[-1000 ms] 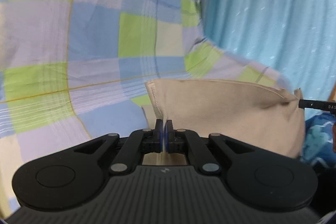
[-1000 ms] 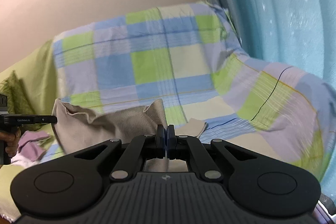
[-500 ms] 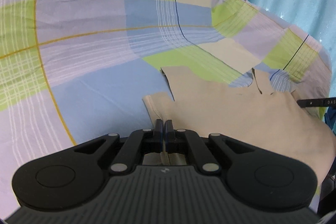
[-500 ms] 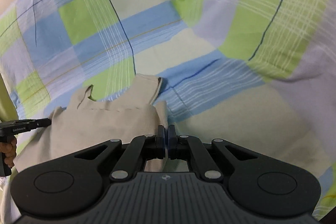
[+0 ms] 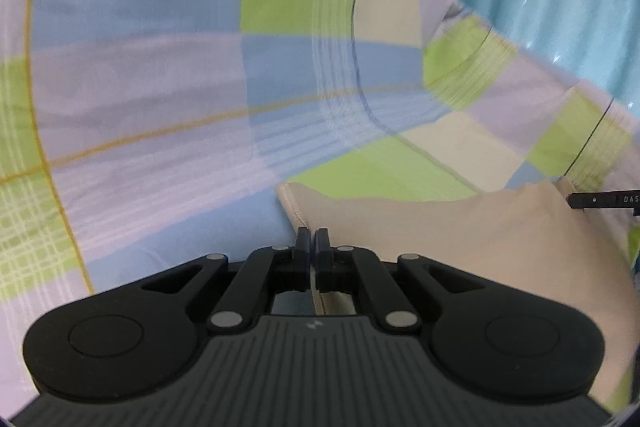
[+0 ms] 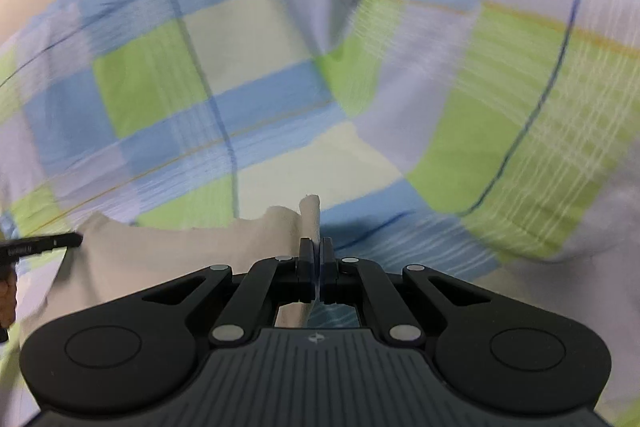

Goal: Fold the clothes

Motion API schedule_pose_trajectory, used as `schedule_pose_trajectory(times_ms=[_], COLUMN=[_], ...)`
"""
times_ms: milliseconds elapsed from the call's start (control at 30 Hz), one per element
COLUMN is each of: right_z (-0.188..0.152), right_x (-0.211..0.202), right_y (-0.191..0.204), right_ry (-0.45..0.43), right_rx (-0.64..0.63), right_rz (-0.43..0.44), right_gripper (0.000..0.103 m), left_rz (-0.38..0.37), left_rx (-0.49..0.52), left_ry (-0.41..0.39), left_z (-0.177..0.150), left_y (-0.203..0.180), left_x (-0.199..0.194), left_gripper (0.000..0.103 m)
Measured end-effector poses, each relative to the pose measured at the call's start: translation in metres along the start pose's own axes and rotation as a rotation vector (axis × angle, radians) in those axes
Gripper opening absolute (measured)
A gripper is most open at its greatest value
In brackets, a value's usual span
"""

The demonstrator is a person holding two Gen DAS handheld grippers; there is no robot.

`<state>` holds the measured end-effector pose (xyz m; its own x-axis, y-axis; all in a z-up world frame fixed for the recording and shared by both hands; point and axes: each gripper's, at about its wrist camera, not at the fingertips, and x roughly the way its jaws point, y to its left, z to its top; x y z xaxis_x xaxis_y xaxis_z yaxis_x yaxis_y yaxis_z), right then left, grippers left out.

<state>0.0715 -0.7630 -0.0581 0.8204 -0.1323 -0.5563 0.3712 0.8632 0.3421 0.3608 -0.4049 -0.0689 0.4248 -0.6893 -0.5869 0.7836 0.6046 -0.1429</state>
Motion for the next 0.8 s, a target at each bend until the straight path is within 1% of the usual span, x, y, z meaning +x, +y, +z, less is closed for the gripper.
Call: schedule_pose_trajectory(times_ms=[67,100,167,200,267,333,367,400,433,467,500,567,600,667,733,800], right_z=[-0.002,-0.003,-0.003,-0.003,-0.003,-0.001,0.000,0.001,0.001,0.001,0.000,-0.004,-0.010,-0.028,-0.057,-0.086], right_x=[0.012,0.015,0.014,0.012,0.016,0.018,0.015,0.009,0.001,-0.009,-0.023,-0.052,-0.067,-0.095,-0.108,-0.116], right_y=[-0.003,-0.004,-0.002,0.000,0.003,0.003,0.002,0.002,0.002,0.004,0.008,0.019,0.026,0.045,0.067,0.087], right_ry=[0.043,0.050,0.031,0.023,0.044,0.062,0.060,0.052,0.042,0.033,0.017,-0.021,-0.033,-0.042,0.002,0.057], right_rx=[0.011,0.001,-0.018,-0.032,-0.060,-0.067,-0.062,-0.056,-0.050,-0.044,-0.037,-0.022,-0.020,-0.022,-0.073,-0.130], right_rz=[-0.023,-0.032,-0.035,-0.039,-0.057,-0.085,-0.103,-0.128,-0.150,-0.156,-0.141,-0.096,-0.066,-0.002,0.051,0.114], right_gripper=[0.001,0.001,0.001,0.001,0.001,0.007,0.009,0.017,0.020,0.020,0.020,0.023,0.025,0.025,0.025,0.025], left_rz=[0.010,0.008,0.005,0.005,0.009,0.058,0.083,0.102,0.122,0.141,0.135,0.093,0.084,0.047,-0.003,-0.011], left_rx=[-0.003,-0.004,-0.008,-0.007,-0.020,-0.007,-0.001,0.029,0.059,0.090,0.099,0.138,0.167,0.226,0.253,0.306], left_ry=[0.008,0.010,0.014,0.028,0.041,0.052,0.057,0.058,0.059,0.060,0.051,0.058,0.063,0.078,0.095,0.131], left_z=[-0.003,-0.006,-0.010,-0.012,-0.011,-0.006,-0.004,-0.002,0.000,0.002,0.004,0.003,0.002,-0.006,-0.024,-0.049], left_y=[0.003,0.004,0.008,0.008,0.010,0.008,0.008,0.003,-0.001,-0.006,-0.012,-0.029,-0.038,-0.062,-0.080,-0.093], left_x=[0.006,0.007,0.008,0.009,0.010,0.003,-0.001,-0.009,-0.016,-0.023,-0.035,-0.054,-0.059,-0.074,-0.086,-0.092], left_gripper=[0.000,0.000,0.000,0.001,0.004,0.017,0.019,0.018,0.018,0.018,0.018,0.019,0.020,0.021,0.023,0.025])
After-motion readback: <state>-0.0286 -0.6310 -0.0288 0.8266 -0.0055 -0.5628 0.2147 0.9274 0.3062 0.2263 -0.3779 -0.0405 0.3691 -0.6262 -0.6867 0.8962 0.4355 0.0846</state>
